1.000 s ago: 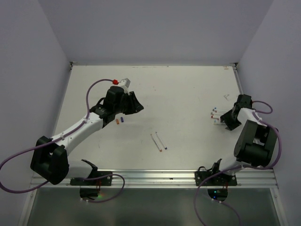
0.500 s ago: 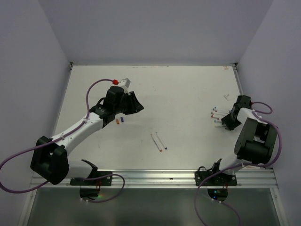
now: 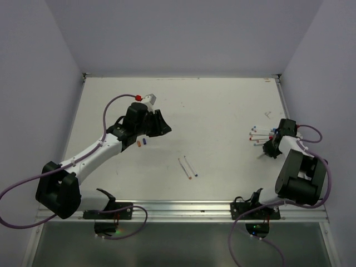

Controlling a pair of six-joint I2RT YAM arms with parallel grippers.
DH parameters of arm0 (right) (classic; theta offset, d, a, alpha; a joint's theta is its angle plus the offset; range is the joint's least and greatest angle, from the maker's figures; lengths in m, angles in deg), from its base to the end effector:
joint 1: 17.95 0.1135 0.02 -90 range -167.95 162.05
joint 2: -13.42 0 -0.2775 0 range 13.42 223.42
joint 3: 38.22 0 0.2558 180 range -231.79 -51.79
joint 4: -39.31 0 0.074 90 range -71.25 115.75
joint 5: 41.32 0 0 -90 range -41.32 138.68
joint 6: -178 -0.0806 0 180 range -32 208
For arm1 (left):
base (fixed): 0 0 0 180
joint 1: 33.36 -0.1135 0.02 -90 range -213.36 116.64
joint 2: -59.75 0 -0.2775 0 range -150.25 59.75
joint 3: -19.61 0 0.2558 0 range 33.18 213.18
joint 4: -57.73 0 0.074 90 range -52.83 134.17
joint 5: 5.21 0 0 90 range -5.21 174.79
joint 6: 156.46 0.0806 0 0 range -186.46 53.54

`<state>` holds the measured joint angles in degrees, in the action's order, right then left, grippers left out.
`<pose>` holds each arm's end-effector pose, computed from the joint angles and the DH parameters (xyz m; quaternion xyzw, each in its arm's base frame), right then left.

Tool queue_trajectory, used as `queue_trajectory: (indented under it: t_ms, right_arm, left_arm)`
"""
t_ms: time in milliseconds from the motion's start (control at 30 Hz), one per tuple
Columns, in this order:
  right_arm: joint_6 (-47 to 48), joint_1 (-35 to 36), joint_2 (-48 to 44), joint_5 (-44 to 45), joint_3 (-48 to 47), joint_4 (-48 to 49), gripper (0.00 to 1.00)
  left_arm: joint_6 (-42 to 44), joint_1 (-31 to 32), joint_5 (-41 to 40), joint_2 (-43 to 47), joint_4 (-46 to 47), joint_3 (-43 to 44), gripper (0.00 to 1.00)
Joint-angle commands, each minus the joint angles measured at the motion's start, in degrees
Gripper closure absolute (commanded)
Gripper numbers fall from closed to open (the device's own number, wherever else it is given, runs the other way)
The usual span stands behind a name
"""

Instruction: Open the pen caps

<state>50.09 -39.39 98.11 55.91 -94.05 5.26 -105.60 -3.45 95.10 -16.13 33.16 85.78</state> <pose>0.2648 -0.1149 0.1293 0.4932 0.8357 -0.0272 0.2401 0.2798 -0.1776 0.2531 -0.0290 0.8810 -0.3292 0.3384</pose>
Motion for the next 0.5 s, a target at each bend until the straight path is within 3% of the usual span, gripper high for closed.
queue_trajectory:
  t_ms: [0, 200, 300, 333, 467]
  right_arm:
    - [2.5, 0.0, -7.2, -0.6, 3.8, -7.1, 1.0]
    - [8.0, 0.6, -29.5, -6.1, 2.4, -17.3, 1.0]
    - [9.3, 4.4, -31.3, -15.2, -0.1, -18.4, 1.0]
    - [9.9, 6.3, -30.9, -17.7, -0.6, -17.3, 1.0]
    - [12.5, 26.8, -26.2, -23.4, -5.2, -12.7, 1.0]
  left_arm:
    - [2.1, 0.3, 3.0, 2.8, -1.5, 2.9, 0.59]
    - [2.7, 0.3, 10.1, 3.2, -3.5, 6.1, 0.59]
    - [1.6, 0.2, 15.4, 2.9, -1.7, 6.3, 0.59]
    - [1.2, 0.1, 17.2, 2.7, 0.4, 6.1, 0.59]
    - [-4.3, -0.6, 27.7, -0.9, 9.7, 4.4, 0.57]
